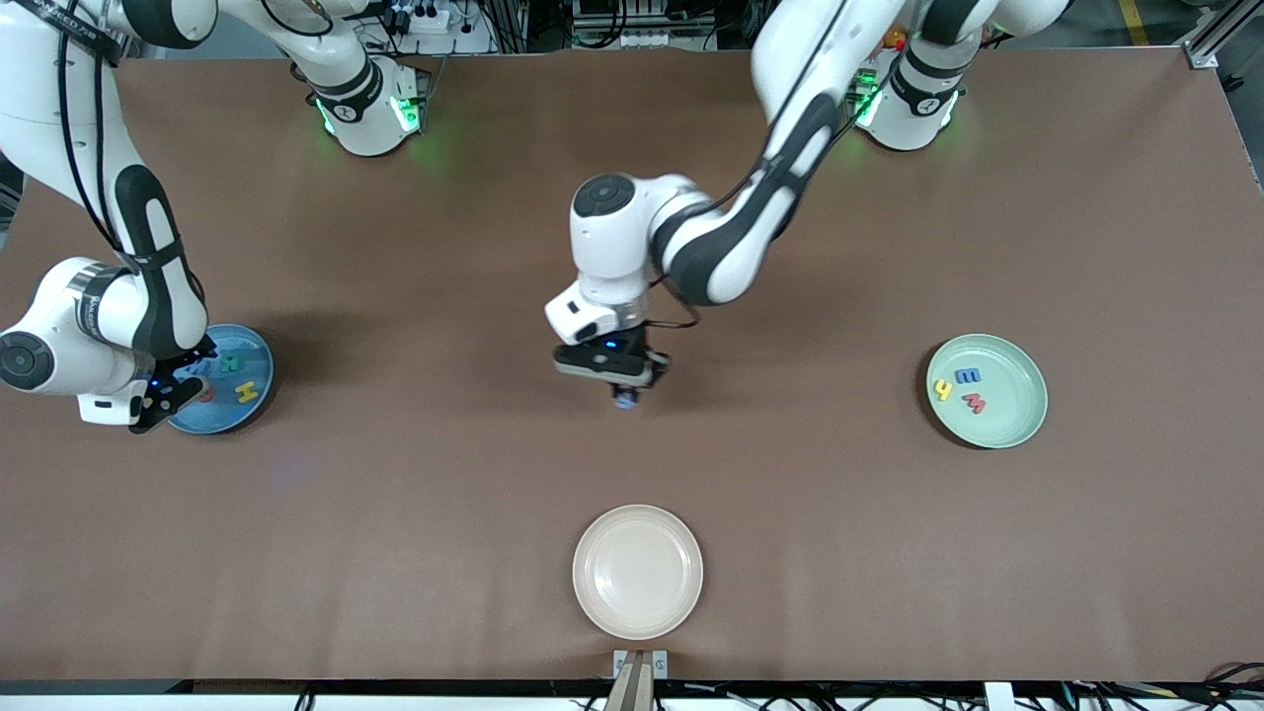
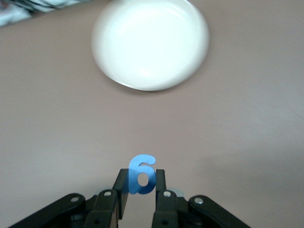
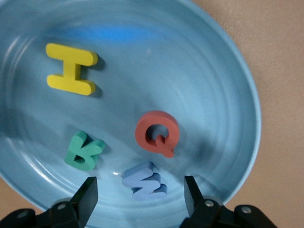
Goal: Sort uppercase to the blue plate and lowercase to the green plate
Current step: 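Grasp the blue 6 with the left gripper, then carry the 6 to the green plate and open the left gripper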
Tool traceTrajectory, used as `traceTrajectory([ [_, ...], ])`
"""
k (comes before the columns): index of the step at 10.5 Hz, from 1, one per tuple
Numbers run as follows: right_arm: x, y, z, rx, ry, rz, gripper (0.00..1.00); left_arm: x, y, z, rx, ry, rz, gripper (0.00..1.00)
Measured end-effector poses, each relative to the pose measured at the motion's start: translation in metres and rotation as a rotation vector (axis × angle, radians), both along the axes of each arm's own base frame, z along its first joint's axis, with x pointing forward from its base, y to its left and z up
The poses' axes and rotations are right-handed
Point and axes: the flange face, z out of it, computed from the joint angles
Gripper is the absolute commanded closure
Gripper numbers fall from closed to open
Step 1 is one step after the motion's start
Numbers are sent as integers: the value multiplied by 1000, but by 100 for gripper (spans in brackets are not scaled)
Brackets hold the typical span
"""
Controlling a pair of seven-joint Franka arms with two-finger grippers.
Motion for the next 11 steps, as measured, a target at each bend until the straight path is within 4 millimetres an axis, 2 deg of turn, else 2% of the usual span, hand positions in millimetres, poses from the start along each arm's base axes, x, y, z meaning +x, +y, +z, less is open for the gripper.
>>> traceTrajectory([
  [1, 4, 4, 3, 6, -16, -19, 18, 28, 56, 52, 34, 48, 16, 100],
  [2, 10, 9, 8, 12, -33, -39, 18, 54, 124, 93, 62, 112, 26, 100],
  [3, 15, 14, 14, 16, -42, -73, 18, 75, 201, 124, 62, 180, 45, 100],
  [4, 21, 19, 20, 22, -45, -118, 18, 85, 269, 138, 37, 238, 72, 100],
  [5, 27, 25, 27, 29, -53, -154, 18, 85, 323, 136, 14, 284, 106, 100],
  [6, 34, 32, 33, 29, -67, -175, 18, 78, 358, 124, 4, 329, 140, 100],
  [7, 39, 41, 41, 26, -80, -196, 18, 70, 375, 108, 8, 367, 163, 100],
  [9, 46, 66, 58, 18, -90, -256, 18, 58, 383, 84, 16, 417, 179, 100],
  [11, 52, 89, 82, 13, -102, -312, 18, 51, 402, 66, 4, 442, 212, 100],
])
